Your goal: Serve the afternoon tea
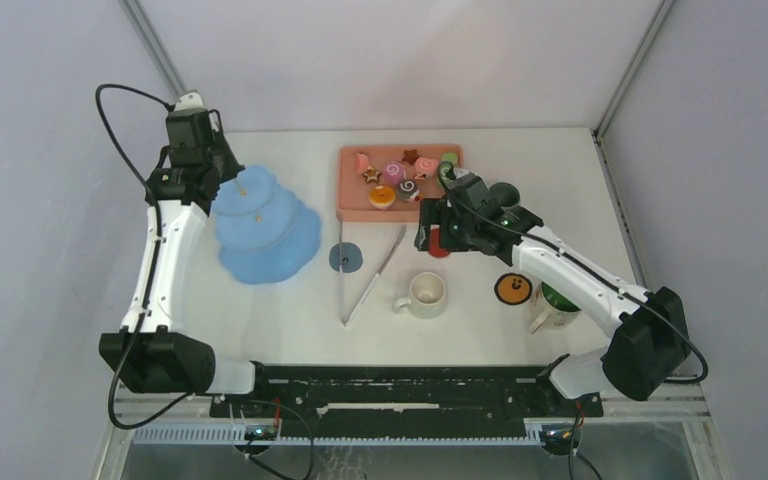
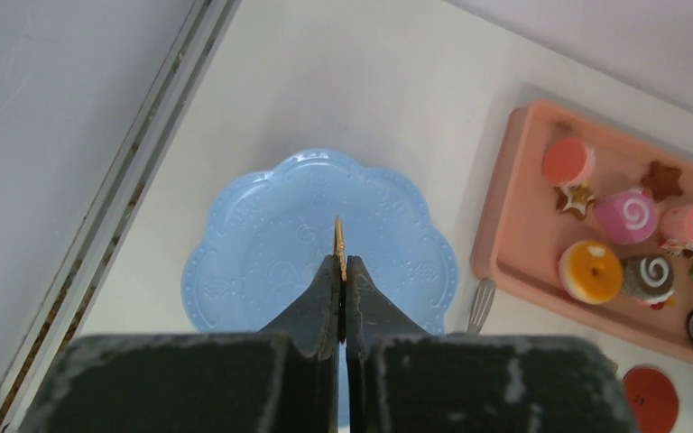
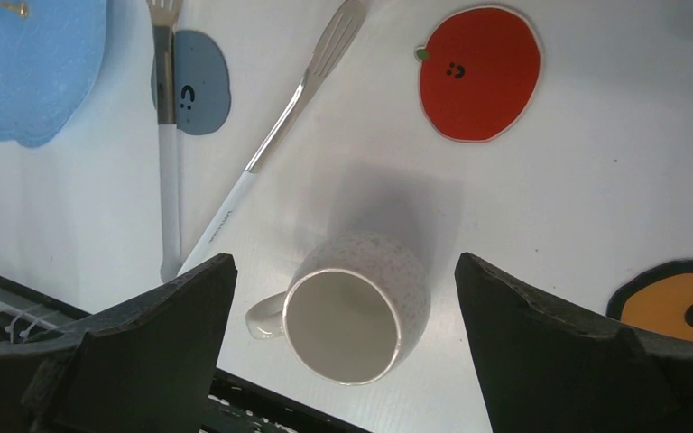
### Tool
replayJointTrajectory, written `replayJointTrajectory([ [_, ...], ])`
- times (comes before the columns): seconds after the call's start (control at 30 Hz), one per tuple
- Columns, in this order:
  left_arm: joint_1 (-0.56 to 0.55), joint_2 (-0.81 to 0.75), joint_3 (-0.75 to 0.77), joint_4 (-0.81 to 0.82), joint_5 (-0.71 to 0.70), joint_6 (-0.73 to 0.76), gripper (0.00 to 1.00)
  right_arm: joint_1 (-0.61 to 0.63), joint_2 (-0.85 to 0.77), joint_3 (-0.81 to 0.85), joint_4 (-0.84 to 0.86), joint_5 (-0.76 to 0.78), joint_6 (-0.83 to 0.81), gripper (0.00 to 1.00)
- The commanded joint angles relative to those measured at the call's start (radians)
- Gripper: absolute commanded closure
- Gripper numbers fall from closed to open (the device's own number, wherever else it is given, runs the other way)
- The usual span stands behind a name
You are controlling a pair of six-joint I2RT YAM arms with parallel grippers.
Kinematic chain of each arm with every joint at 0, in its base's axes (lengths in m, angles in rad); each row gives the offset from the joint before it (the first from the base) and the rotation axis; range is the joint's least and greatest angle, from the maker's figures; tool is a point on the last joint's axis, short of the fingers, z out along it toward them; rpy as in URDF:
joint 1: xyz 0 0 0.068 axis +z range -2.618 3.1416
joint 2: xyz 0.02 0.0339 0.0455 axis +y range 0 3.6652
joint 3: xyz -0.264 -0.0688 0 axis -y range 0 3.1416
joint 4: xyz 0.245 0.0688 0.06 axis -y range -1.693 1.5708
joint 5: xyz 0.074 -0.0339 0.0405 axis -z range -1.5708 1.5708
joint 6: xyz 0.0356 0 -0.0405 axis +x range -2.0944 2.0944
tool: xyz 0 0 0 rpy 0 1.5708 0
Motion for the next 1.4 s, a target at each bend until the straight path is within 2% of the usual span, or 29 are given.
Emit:
replayJointTrajectory([
  [0.0,-0.008,-0.036,-0.002,0.227,0.02,-0.07,1.0,0.047,-0.028,0.04,0.079,-0.002,0.062,0.01],
  [0.13,-0.01,0.043,0.098,0.186,0.021,-0.071,0.99,0.144,-0.008,0.041,0.148,0.029,0.141,0.03],
  [0.3,-0.016,0.045,0.115,0.144,0.03,-0.078,0.57,0.263,0.12,0.159,0.147,0.104,0.188,0.05],
  [0.43,-0.022,0.002,0.115,0.118,0.038,-0.06,0.38,0.367,0.26,0.319,0.059,0.282,0.167,0.05],
  [0.5,-0.026,-0.019,0.13,0.085,0.04,-0.05,0.36,0.388,0.34,0.414,-0.046,0.355,0.234,0.03],
  [0.6,-0.03,-0.075,0.126,0.04,0.032,-0.045,0.35,0.381,0.446,0.508,-0.132,0.292,0.286,0.04],
  [0.73,-0.04,-0.17,0.063,0.025,0.05,-0.046,0.34,0.379,0.502,0.519,-0.171,0.267,0.342,0.08],
  [0.83,-0.079,-0.247,-0.005,0.007,0.055,-0.048,0.34,0.358,0.532,0.5,-0.163,0.221,0.398,0.1],
  [0.9,-0.154,-0.326,-0.071,-0.006,0.003,-0.05,0.34,0.346,0.55,0.492,-0.16,0.21,0.434,0.11],
  [0.97,-0.236,-0.398,-0.152,0.0,-0.049,-0.08,0.32,0.334,0.563,0.48,-0.149,0.212,0.455,0.16],
  [1.03,-0.288,-0.456,-0.248,0.029,-0.029,-0.126,0.32,0.32,0.578,0.464,-0.13,0.206,0.476,0.2],
  [1.17,-0.32,-0.508,-0.354,0.1,0.068,-0.186,0.32,0.297,0.621,0.463,-0.12,0.213,0.517,0.23],
  [1.37,-0.354,-0.502,-0.375,0.131,0.094,-0.172,0.31,0.266,0.695,0.48,-0.117,0.185,0.568,0.24],
])
